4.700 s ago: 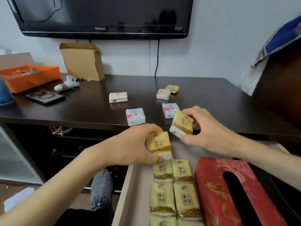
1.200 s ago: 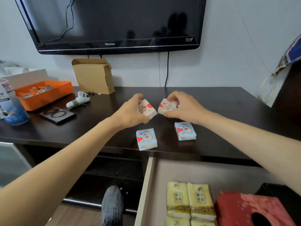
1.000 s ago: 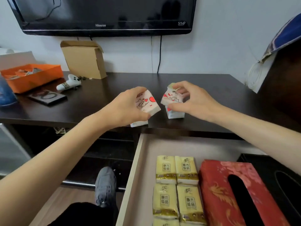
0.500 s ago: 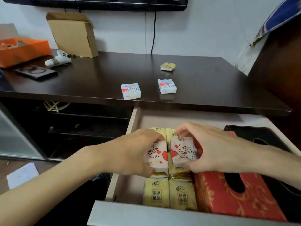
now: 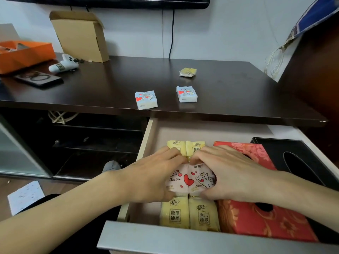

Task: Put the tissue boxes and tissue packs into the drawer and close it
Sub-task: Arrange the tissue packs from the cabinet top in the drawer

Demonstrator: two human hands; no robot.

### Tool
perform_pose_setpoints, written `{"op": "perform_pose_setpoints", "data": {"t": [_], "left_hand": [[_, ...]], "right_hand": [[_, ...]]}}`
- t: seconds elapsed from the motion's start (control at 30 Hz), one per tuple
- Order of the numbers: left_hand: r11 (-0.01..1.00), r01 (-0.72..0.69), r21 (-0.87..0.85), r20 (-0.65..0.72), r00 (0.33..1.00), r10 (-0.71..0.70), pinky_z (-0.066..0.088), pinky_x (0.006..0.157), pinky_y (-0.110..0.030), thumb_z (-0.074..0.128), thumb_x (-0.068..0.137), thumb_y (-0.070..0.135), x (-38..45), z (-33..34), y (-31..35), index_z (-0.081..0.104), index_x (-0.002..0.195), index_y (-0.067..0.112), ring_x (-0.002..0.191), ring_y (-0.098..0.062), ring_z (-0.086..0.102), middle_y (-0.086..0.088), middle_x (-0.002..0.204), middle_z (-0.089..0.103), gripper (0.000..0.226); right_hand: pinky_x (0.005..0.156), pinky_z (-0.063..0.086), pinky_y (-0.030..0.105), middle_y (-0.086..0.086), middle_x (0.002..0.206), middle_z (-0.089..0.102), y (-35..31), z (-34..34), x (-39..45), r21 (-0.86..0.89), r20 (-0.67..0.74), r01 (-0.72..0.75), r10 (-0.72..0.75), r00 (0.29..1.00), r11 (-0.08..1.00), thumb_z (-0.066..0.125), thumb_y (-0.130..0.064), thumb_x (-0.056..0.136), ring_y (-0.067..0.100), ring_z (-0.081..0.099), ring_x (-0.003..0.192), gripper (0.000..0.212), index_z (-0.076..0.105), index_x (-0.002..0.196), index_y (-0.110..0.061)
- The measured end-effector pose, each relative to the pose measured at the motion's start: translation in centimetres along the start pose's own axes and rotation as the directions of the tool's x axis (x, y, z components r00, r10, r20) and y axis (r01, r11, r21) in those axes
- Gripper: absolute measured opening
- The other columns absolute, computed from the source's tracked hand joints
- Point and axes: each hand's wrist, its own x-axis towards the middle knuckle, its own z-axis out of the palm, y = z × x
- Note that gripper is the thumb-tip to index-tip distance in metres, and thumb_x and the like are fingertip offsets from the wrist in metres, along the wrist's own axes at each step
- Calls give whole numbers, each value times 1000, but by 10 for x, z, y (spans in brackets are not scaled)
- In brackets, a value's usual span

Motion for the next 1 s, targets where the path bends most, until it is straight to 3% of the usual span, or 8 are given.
{"op": "perform_pose_setpoints", "data": {"t": [0.2,0.33,0.47,0.53,0.6,0.7,0.87,1.0], "left_hand": [[1000,-12,-23,-19,1000,12,45,95,-30,74,74,43,0,3,0,45,139,24,117,-10,38,10,129,43,74],[999,-1,-44,-47,999,-1,45,93,-22,71,76,53,-2,-3,-1,44,138,31,116,-2,39,17,128,45,71],[991,74,-111,-213,972,-97,50,88,-32,65,83,47,5,-33,-13,57,126,31,107,-1,52,19,116,56,47],[965,121,-233,-369,907,-203,52,82,-32,66,85,34,15,-52,-27,65,118,26,99,-2,58,17,108,63,33],[933,165,-321,-478,822,-310,52,80,-30,65,87,25,27,-66,-43,68,113,25,100,-4,61,13,108,66,26],[905,282,-318,-513,752,-414,49,90,-34,67,87,21,46,-78,-73,67,116,20,109,-11,58,5,117,63,29],[797,474,-374,-364,715,-597,33,108,-37,74,81,42,67,-74,-119,57,134,16,134,-26,37,-9,143,48,61],[805,528,-271,-310,743,-593,31,106,-39,63,84,56,68,-60,-136,43,147,28,141,-18,29,4,154,36,72]], "right_hand": [[74,16,23,-21,110,42,-2,2,1,11,31,-19,18,999,1000,72,-64,70,-1,25,90,58,51,119,-43],[77,28,25,-21,110,45,0,-1,-1,85,0,-9,9,1000,996,73,-63,74,1,38,98,49,56,116,-42],[76,44,29,-20,97,59,11,-17,9,270,-306,58,29,951,961,69,-40,86,-1,55,92,12,68,97,-35],[78,49,31,-18,94,65,21,-29,27,342,-433,98,64,899,935,68,-28,87,3,61,90,7,72,92,-31],[81,53,36,-13,95,68,34,-41,55,402,-503,111,118,856,909,67,-21,87,8,64,89,10,73,91,-28],[89,52,41,-6,108,68,62,-53,104,479,-501,47,229,835,876,68,-18,87,11,63,97,17,72,103,-24],[101,40,29,-4,141,48,92,-54,165,607,-311,-44,289,905,794,78,-30,86,13,42,132,63,51,142,-21],[103,35,32,-8,144,42,106,-45,181,560,-213,-73,228,950,825,75,-45,79,13,34,135,80,42,150,-29]]}}
